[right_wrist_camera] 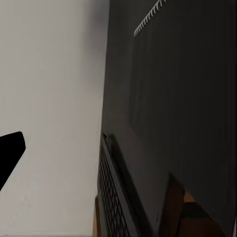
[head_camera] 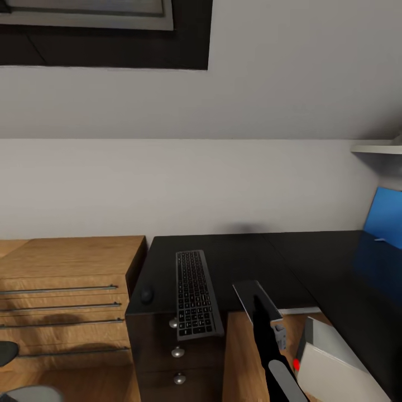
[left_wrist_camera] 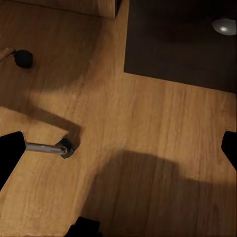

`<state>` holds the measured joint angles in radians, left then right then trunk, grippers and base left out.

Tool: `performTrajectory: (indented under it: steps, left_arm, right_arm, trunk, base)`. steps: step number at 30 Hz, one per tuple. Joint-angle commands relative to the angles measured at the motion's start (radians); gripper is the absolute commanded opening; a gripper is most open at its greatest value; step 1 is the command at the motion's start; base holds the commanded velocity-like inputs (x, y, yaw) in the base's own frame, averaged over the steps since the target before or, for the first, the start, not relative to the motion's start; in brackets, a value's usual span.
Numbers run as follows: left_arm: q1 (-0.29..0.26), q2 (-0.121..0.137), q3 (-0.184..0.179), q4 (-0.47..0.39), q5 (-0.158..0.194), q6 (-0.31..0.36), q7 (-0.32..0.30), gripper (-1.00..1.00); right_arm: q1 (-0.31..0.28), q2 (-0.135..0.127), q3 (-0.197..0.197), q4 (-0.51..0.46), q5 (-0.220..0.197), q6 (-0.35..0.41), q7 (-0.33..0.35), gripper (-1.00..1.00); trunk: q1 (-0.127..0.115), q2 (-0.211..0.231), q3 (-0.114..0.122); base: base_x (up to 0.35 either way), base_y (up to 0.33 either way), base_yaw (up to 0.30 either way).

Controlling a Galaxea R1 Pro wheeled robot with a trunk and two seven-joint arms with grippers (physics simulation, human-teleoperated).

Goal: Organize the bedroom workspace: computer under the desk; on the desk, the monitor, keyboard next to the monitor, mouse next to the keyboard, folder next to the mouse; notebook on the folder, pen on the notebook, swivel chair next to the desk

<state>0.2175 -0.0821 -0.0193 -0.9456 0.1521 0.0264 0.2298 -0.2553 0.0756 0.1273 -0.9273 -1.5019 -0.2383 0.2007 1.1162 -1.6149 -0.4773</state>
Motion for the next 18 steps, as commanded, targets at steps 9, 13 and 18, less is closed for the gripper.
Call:
performTrajectory:
  steps: [9, 13, 18]
  left_arm:
    - [0.000, 0.001, -0.002, -0.002, 0.009, 0.003, 0.005, 1.00]
    - [0.000, 0.000, -0.002, -0.001, 0.009, 0.003, 0.005, 1.00]
    - [0.000, 0.000, -0.002, -0.001, 0.009, 0.003, 0.005, 1.00]
  right_arm:
    - [-0.001, -0.001, 0.003, 0.002, -0.011, -0.006, 0.006, 1.00]
    - [-0.001, -0.001, 0.003, 0.002, -0.011, -0.006, 0.006, 1.00]
    - [-0.001, -0.001, 0.003, 0.002, -0.011, -0.006, 0.006, 1.00]
  trunk:
    - [-0.001, -0.001, -0.001]
    - [-0.001, -0.001, -0.001]
    - [-0.001, -0.001, -0.001]
  base:
    - [-0.318, 0.000, 0.000]
    - [-0.148, 0.000, 0.000]
    - [-0.053, 0.000, 0.000]
